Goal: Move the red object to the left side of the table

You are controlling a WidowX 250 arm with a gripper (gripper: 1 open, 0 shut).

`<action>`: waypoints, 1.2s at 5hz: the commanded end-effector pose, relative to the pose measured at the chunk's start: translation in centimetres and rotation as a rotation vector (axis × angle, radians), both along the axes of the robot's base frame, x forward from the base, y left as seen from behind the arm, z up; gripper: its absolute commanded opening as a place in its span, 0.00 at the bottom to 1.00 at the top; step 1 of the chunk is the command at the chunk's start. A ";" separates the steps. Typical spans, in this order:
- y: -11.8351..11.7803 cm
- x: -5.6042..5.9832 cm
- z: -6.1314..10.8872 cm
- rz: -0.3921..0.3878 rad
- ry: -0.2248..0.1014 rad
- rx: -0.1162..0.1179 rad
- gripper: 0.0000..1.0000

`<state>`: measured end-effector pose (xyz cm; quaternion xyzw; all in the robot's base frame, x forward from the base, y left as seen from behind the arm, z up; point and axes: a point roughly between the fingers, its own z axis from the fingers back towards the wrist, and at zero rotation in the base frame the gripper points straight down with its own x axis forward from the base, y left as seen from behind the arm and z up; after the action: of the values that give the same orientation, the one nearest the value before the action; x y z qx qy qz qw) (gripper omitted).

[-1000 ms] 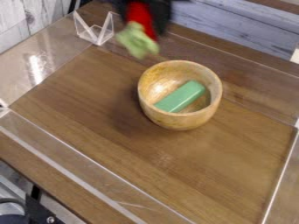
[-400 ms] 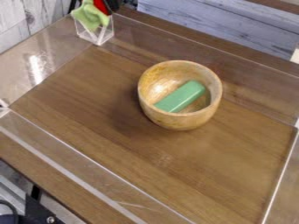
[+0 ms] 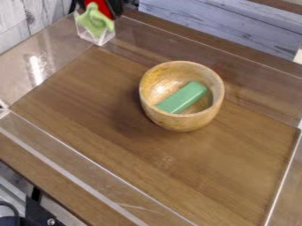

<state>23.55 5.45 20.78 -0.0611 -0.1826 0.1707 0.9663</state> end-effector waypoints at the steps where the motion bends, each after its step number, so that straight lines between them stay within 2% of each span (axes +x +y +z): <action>1: 0.1 0.6 0.2 0.005 -0.029 0.004 0.00; 2: 0.3 1.2 -0.4 0.010 -0.023 -0.006 0.00; 4: -0.2 2.3 -4.0 0.094 -0.024 -0.012 0.00; 6: 2.3 3.6 -6.1 0.134 -0.055 0.012 0.00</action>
<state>26.94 7.51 13.78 -0.0516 -0.1965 0.2360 0.9503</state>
